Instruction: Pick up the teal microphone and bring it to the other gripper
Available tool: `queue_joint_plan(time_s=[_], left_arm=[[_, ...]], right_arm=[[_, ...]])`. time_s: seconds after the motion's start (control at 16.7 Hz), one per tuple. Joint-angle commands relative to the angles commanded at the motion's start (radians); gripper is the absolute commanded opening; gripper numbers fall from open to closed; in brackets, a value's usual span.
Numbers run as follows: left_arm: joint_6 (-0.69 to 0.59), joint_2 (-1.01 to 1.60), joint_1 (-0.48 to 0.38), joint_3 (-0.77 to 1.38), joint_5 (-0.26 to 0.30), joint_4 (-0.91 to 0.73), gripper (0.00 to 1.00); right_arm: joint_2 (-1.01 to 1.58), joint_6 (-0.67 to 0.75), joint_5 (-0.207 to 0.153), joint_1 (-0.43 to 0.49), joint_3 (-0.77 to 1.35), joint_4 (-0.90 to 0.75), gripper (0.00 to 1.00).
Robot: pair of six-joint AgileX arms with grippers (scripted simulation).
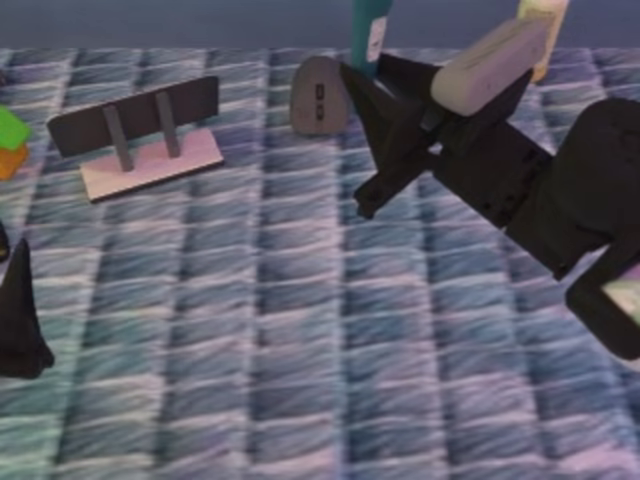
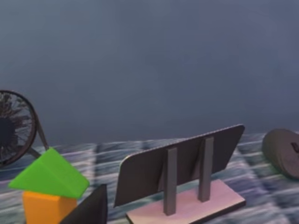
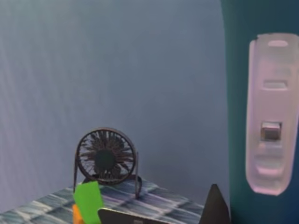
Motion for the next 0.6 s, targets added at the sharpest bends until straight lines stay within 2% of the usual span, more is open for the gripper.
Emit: queue_joint_plan(time_s=[0.18,0.6], left_arm=[[0.019,0.193,-0.048,0.119,0.126,0.067,1.0],[0.067,0.787,-0.177,0.476,0.473,0.281,1.0]], right_arm=[[0.0,0.0,0.0,0.0,0.0,0.0,0.0],[0.0,0.0,0.0,0.0,0.0,0.0,0.0]])
